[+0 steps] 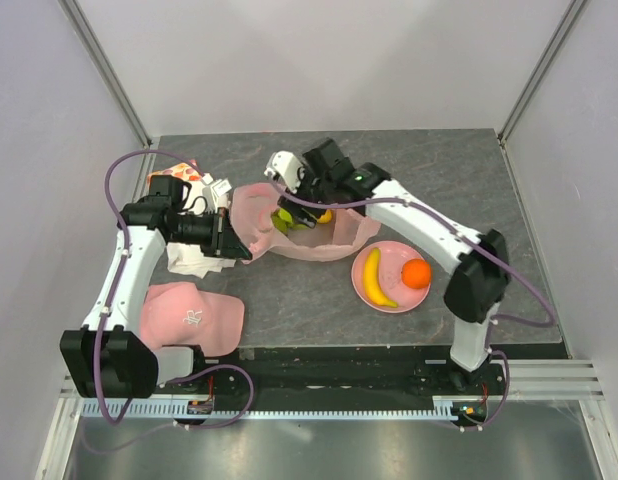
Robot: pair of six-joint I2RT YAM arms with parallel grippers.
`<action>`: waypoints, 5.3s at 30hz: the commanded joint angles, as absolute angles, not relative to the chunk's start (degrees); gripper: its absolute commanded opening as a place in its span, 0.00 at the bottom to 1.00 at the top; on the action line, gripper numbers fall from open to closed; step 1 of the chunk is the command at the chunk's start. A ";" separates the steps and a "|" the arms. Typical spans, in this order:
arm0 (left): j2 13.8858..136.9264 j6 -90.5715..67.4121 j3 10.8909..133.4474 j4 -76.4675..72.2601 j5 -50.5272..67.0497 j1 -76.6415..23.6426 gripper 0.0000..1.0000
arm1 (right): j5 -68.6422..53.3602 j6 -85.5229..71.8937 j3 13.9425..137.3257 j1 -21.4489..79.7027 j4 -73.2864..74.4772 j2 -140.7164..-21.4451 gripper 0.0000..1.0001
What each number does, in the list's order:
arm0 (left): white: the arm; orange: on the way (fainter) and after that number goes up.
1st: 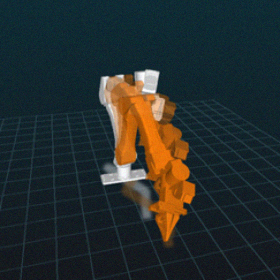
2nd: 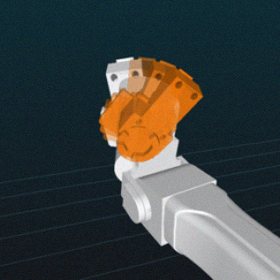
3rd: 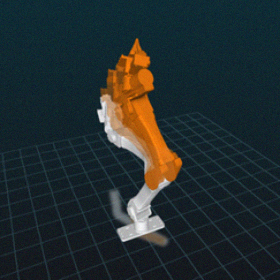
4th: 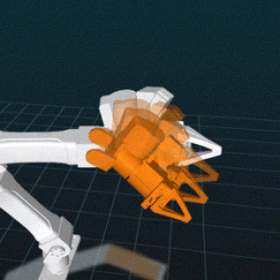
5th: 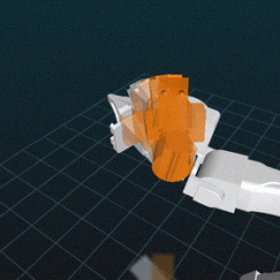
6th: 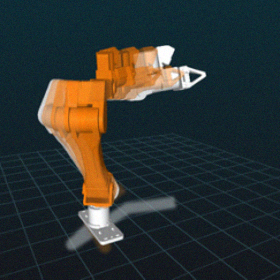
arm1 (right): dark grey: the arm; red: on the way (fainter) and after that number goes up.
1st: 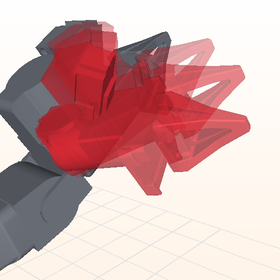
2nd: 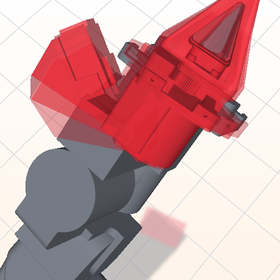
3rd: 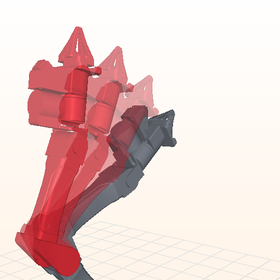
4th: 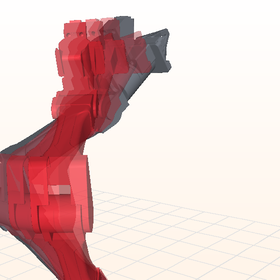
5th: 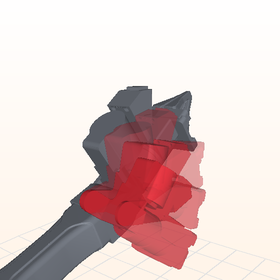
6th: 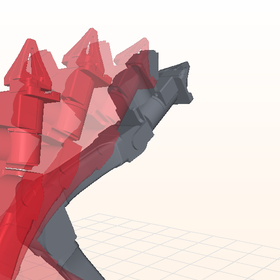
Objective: Take the fake fruits out of the plastic bag
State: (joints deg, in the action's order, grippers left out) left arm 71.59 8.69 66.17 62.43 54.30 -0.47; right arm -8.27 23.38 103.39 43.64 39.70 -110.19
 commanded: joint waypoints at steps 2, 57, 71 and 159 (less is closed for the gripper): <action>72.25 10.02 67.94 61.00 54.49 -0.53 0.02 | -12.57 21.01 100.29 43.16 37.18 -98.63 0.33; 79.71 11.25 75.58 61.79 49.13 -0.53 0.02 | -29.97 46.76 80.95 6.24 60.03 -102.92 0.30; 82.27 10.81 77.17 60.91 50.27 -0.53 0.02 | -31.82 49.22 79.11 8.00 65.22 -98.61 0.30; 73.83 38.40 80.70 88.15 29.38 -0.44 0.01 | -11.25 0.00 112.59 47.37 29.97 -128.32 0.74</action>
